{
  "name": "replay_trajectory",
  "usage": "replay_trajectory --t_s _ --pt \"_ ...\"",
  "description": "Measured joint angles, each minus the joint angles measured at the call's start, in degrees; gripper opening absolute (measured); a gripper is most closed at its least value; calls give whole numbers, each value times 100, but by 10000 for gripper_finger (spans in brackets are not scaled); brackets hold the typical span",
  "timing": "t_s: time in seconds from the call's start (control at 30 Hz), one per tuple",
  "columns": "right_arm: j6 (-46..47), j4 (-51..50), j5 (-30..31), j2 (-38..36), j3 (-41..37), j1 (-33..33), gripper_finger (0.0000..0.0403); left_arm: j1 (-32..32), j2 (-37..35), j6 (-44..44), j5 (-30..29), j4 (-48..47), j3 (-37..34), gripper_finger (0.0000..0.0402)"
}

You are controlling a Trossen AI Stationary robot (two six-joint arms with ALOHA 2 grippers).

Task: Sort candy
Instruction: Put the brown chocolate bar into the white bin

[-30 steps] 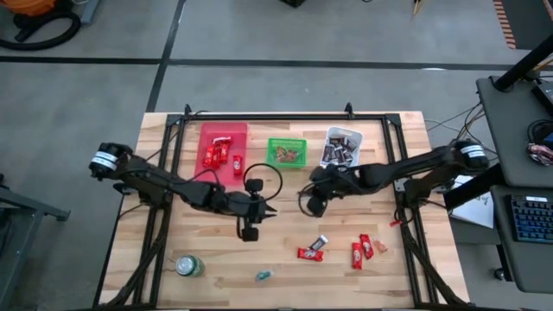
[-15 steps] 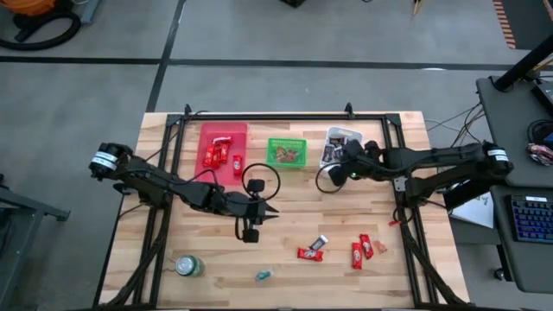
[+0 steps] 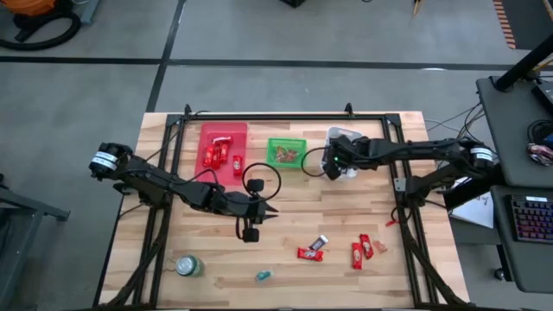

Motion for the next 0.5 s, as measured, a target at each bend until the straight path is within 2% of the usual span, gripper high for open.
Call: replay_trajectory --t_s 0.2,0.33,0.5 --pt "54 -74 -19 68 0 -181 18 2 0 -426 -7 -277 0 38" --pt "94 -86 -94 36 -2 -178 49 -8 0 -909 -3 -594 7 48" --pt "96 -84 -106 22 -2 -175 95 -103 8 -1328 15 -1734 282 86"
